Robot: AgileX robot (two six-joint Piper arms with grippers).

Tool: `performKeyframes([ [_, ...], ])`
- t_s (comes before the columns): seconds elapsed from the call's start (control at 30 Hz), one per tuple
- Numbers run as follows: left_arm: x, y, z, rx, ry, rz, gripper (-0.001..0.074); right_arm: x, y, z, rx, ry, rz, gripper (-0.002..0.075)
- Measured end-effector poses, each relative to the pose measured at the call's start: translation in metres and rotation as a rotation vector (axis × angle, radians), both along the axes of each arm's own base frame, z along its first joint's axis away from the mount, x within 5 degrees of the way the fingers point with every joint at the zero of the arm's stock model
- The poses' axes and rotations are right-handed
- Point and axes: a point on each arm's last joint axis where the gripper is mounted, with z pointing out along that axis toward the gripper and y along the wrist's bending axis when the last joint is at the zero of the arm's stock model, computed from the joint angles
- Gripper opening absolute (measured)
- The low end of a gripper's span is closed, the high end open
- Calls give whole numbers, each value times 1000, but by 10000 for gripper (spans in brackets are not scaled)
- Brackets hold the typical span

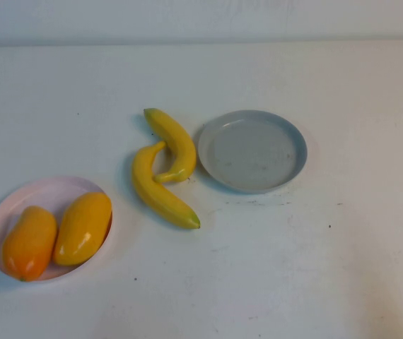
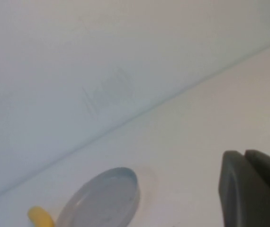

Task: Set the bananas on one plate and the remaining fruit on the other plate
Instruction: Put another type of fruit in the right plate

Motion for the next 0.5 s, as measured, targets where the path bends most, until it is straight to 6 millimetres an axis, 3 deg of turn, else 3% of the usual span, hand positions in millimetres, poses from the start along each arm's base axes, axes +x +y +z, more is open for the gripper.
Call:
performKeyframes([
  [0.17, 0, 0, 0, 2, 0, 0, -4, -1, 7, -1, 143, 59, 81, -17],
  [0.33, 0, 0, 0, 2, 0, 0, -4, 1, 22, 38, 124, 184, 234, -17],
  [0.5, 0, 0, 0, 2, 0, 0, -4, 24, 34, 71, 46, 438, 386, -17],
])
